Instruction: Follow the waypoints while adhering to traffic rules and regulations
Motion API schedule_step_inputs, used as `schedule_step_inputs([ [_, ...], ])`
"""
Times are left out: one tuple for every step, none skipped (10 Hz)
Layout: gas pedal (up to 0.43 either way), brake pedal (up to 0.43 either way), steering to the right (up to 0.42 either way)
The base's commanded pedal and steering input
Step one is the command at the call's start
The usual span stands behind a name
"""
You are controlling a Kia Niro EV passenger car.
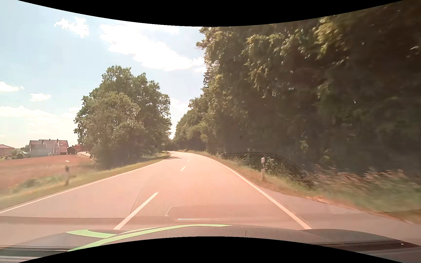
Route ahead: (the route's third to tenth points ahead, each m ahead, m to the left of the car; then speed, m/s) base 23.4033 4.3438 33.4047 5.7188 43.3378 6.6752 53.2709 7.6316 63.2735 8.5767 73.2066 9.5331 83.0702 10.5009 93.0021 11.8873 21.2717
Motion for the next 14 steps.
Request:
schedule_step_inputs([
  [0.138, 0.000, -0.016],
  [0.138, 0.000, -0.016],
  [0.138, 0.000, -0.016],
  [0.138, 0.000, -0.015],
  [0.138, 0.000, -0.015],
  [0.138, 0.000, -0.014],
  [0.150, 0.000, -0.014],
  [0.150, 0.000, -0.012],
  [0.150, 0.000, -0.012],
  [0.150, 0.000, -0.012],
  [0.150, 0.000, -0.012],
  [0.150, 0.000, -0.012],
  [0.150, 0.000, -0.012],
  [0.150, 0.000, -0.012],
])
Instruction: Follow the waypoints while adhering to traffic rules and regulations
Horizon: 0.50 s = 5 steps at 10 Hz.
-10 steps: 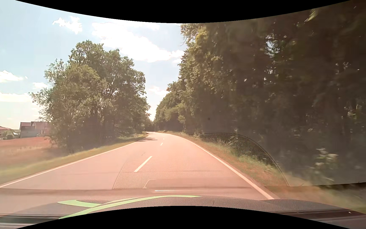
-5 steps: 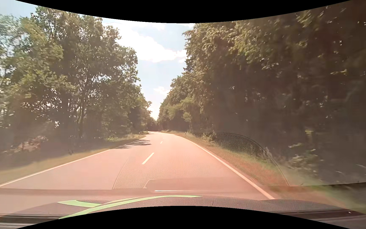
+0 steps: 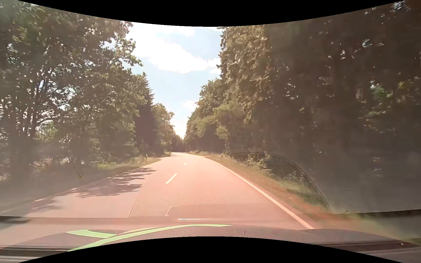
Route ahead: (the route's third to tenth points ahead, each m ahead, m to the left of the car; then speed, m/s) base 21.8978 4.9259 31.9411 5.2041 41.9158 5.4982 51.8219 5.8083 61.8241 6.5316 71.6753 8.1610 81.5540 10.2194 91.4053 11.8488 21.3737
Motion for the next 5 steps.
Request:
schedule_step_inputs([
  [0.150, 0.000, -0.013],
  [0.150, 0.000, -0.014],
  [0.150, 0.000, -0.015],
  [0.150, 0.000, -0.017],
  [0.130, 0.000, -0.019],
])
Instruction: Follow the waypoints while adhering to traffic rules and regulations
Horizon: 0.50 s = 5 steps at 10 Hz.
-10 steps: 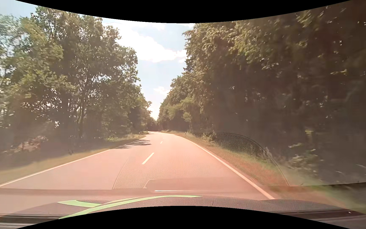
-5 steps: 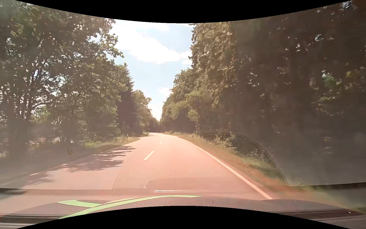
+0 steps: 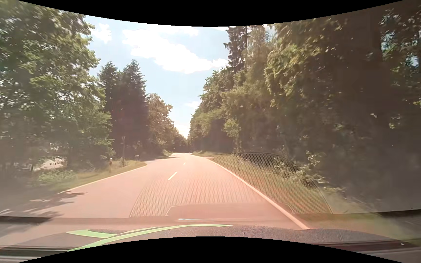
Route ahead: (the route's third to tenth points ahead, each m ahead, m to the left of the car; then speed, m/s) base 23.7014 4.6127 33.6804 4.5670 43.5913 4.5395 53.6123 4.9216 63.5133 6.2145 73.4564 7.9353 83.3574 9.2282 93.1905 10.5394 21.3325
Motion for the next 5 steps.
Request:
schedule_step_inputs([
  [0.059, 0.000, -0.019],
  [0.000, 0.000, -0.019],
  [0.000, 0.000, -0.018],
  [0.000, 0.000, -0.018],
  [0.000, 0.000, -0.017],
])
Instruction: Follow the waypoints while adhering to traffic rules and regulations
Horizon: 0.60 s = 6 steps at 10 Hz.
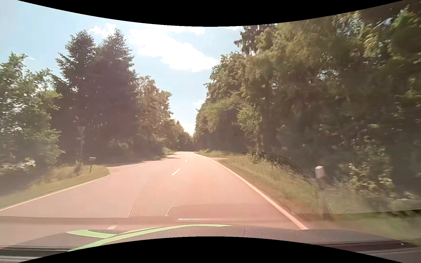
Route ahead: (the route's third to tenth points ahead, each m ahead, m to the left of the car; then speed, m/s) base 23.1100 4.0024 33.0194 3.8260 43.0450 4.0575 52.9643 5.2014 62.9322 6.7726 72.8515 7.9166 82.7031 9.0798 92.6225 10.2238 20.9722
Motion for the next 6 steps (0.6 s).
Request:
schedule_step_inputs([
  [0.000, 0.000, -0.017],
  [0.000, 0.000, -0.017],
  [0.000, 0.000, -0.016],
  [0.000, 0.000, -0.015],
  [0.000, 0.000, -0.014],
  [0.000, 0.000, -0.013],
])
